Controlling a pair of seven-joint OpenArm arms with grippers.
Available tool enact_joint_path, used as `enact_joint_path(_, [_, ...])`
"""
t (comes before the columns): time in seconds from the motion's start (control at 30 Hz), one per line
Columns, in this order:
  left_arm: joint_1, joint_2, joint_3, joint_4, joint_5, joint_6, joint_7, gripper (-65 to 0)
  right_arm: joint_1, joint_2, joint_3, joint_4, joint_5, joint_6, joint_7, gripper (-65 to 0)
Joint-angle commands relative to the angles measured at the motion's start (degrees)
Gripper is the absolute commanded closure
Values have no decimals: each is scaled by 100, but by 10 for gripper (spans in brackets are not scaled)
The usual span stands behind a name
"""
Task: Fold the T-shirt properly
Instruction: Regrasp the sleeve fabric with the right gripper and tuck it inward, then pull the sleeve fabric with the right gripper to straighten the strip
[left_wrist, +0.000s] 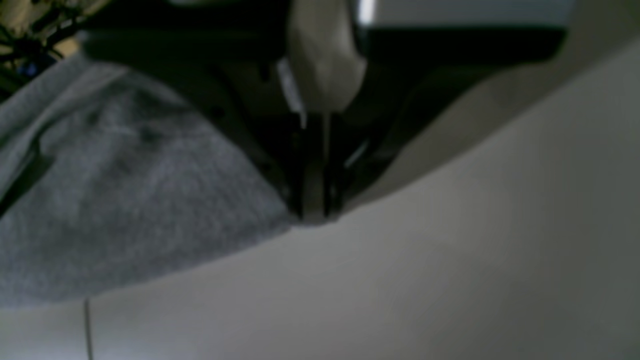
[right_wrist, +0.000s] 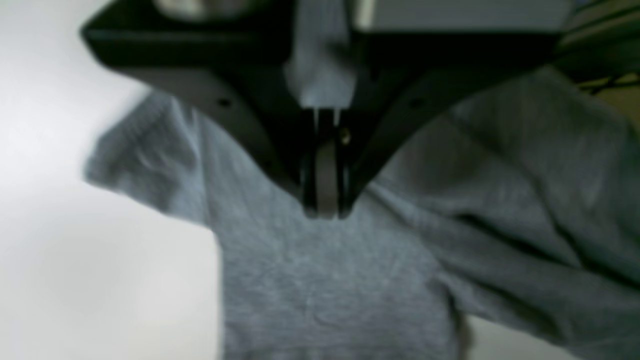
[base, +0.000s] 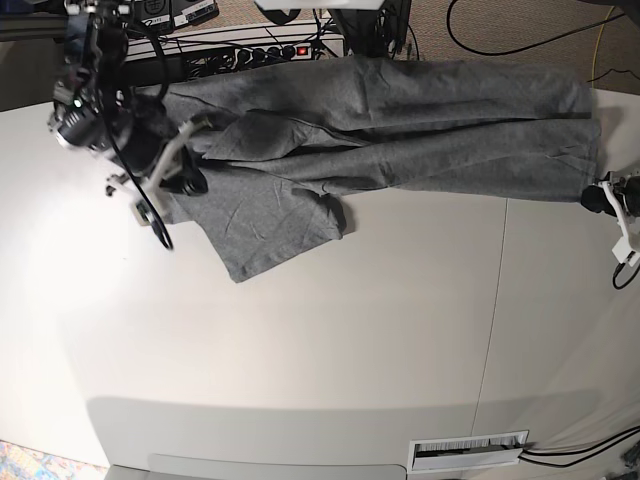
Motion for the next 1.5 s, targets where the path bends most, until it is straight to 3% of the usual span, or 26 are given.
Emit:
enact_joint_path(0.0, [-103,-175,-61,50,-81,-10,-50,0,-120,79,192,308,94,9,203,0])
enact_joint_path(0.1, [-103,-175,-61,50,-81,-10,-61,0,-522,74,645,765,-17,11,608,0])
enact_joint_path(0.2, [-103,-175,-61,50,-83,-10,-186,0,-531,63,811,726,-581,11,1147,0])
enact_joint_path(0.33, [-105,-114,-61,50,-81,-10,-199,0,-170,63,461,216,-859,13,1244,0])
enact_joint_path(0.43, [-87,0,-61,50,-76,-10,-175,0,365,66,-87,-380,-1408,11,1392,0])
enact_joint_path(0.53, [-74,111,-61,50,-79,-10,-177,0,813,63,-511,-710,-1947,4,977,0])
enact_joint_path(0.6, [-70,162,-61,50,-76,-10,-173,0,898,63,-632,-710,-2000,-13,398,0])
enact_joint_path(0.63, [-50,170,-61,50,-79,-10,-177,0,876,61,-636,-713,-2000,-11,437,0])
enact_joint_path(0.77, [-24,201,-61,50,-76,-10,-175,0,922,66,-627,-894,-2406,11,1644,0])
enact_joint_path(0.83, [-24,216,-61,50,-76,-10,-175,0,1088,63,-627,-1128,-2430,9,1759,0])
enact_joint_path(0.87, [-20,221,-61,50,-76,-10,-173,0,1187,63,-629,-1268,-2430,9,1759,-34])
enact_joint_path(0.93, [-2,221,-61,50,-74,-10,-173,0,1405,63,-629,-1530,-2428,7,1773,-208])
enact_joint_path(1.0, [9,221,-61,50,-74,-10,-175,0,1661,61,-629,-1775,-2428,9,1864,-287])
enact_joint_path(1.23, [9,221,-61,50,-74,-10,-175,0,2459,15,-632,-2850,-1888,17,1825,-288])
enact_joint_path(1.47, [9,238,-61,50,-72,-10,-175,0,2992,-227,-638,-3943,-1526,345,1805,-288])
